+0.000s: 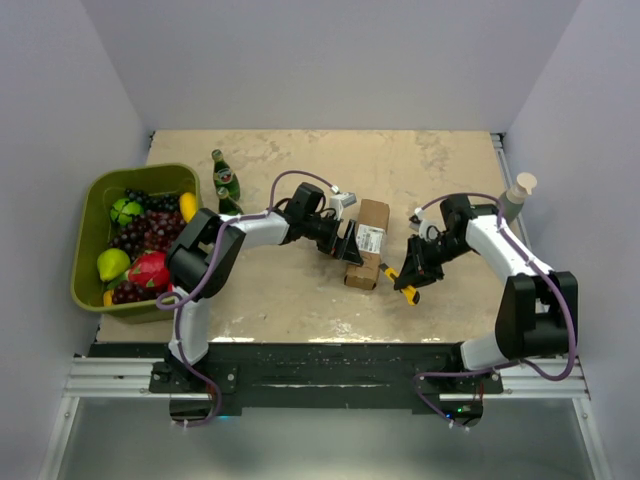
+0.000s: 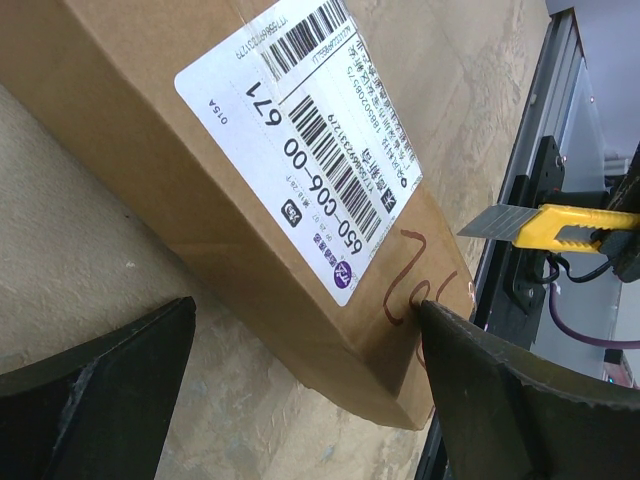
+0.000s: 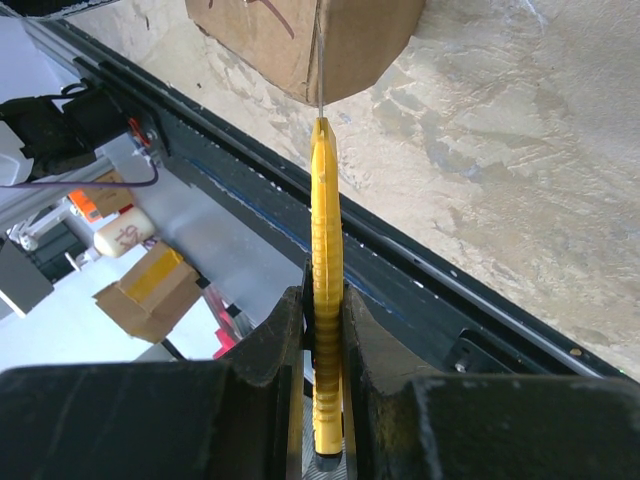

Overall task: Unpack the express box
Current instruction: Cut the express box at the center of the board.

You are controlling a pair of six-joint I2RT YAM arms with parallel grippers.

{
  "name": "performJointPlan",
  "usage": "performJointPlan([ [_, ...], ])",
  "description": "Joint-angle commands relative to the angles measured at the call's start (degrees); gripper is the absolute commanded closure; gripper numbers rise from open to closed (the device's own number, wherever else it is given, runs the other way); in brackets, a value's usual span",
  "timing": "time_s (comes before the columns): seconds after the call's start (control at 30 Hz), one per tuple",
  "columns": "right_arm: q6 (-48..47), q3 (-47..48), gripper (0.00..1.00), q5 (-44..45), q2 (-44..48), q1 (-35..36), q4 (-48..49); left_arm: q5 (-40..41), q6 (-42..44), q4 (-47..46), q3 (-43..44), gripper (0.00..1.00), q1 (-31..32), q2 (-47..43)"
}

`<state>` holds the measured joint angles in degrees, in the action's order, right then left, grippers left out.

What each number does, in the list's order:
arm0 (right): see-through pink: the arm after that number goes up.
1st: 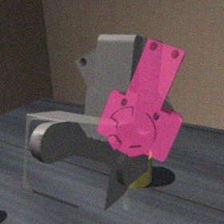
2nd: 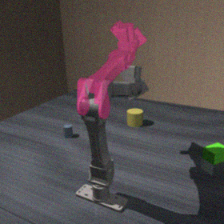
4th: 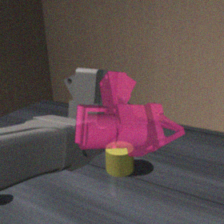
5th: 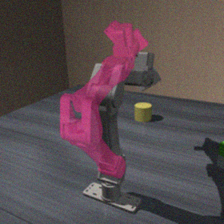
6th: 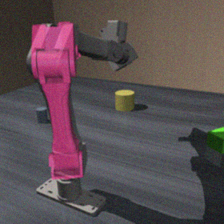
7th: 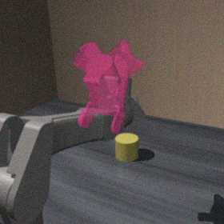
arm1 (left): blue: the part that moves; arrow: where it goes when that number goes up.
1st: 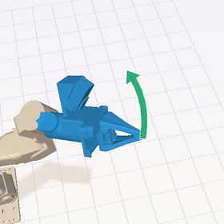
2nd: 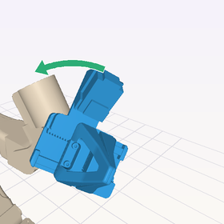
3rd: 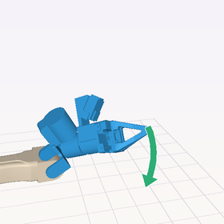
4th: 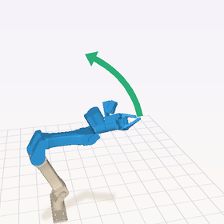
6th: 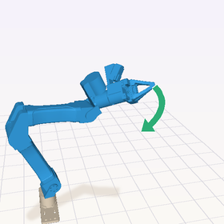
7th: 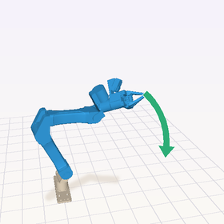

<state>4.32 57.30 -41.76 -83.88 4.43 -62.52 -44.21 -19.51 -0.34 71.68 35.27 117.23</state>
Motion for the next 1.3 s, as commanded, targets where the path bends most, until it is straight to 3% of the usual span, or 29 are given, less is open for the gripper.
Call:
performJointPlan([
  [0.0,0.1,0.5,1.00,-1.8,-0.3,0.1,0.0,6.5,2.0,1.2,0.4,0.04,0.2,2.8],
  [0.63,1.7,-0.8,1.00,-6.4,-1.0,6.2,-2.4,8.3,5.4,3.1,4.8,0.04,-1.6,4.9],
  [1.27,1.7,-2.5,1.00,-13.1,1.5,14.2,-4.1,14.4,16.8,7.5,12.6,0.02,-4.1,10.8],
])
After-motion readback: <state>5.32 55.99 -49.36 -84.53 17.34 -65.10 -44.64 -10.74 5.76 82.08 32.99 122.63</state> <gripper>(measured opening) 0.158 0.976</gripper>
